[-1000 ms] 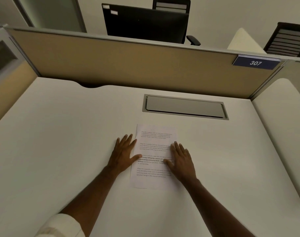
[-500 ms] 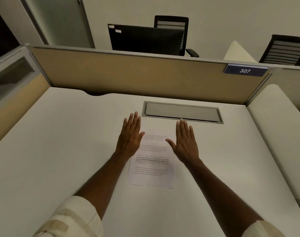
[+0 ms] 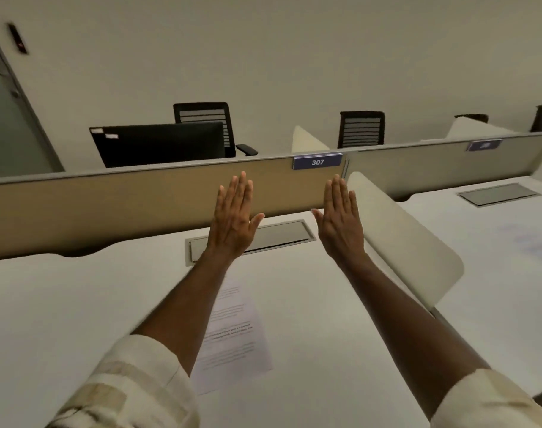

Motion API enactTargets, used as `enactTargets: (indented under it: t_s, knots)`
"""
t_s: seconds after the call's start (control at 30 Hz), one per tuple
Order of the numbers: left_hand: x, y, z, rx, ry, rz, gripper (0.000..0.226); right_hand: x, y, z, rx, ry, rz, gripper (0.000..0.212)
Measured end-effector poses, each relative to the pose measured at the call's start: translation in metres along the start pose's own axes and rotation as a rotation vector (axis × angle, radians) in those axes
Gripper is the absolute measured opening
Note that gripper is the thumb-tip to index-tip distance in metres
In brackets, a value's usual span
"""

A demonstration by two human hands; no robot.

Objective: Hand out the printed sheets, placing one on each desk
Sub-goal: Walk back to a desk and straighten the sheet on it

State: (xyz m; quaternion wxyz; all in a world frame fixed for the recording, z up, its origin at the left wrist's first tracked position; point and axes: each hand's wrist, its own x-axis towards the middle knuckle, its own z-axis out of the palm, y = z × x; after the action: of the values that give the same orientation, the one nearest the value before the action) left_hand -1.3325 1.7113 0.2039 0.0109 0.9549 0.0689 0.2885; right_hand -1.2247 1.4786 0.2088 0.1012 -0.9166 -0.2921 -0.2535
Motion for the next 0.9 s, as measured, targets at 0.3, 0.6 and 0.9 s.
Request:
enactTargets:
  t_s: [0.3,0.6,0.9]
  knots:
    - [0.065,0.161,-0.001,-0.260,0.023,0.346,0.076,-0.058,0.089,-0.097,-0.224,0.092,0.323,0.074]
    - [0.080,0.363,-0.001,-0.432,0.035,0.623,0.074,-0.169,0.218,-0.205,-0.467,0.144,0.663,0.079]
    - [0.069,0.569,-0.003,-0.521,0.061,0.788,0.072,-0.274,0.343,-0.286,-0.656,0.192,0.866,0.081]
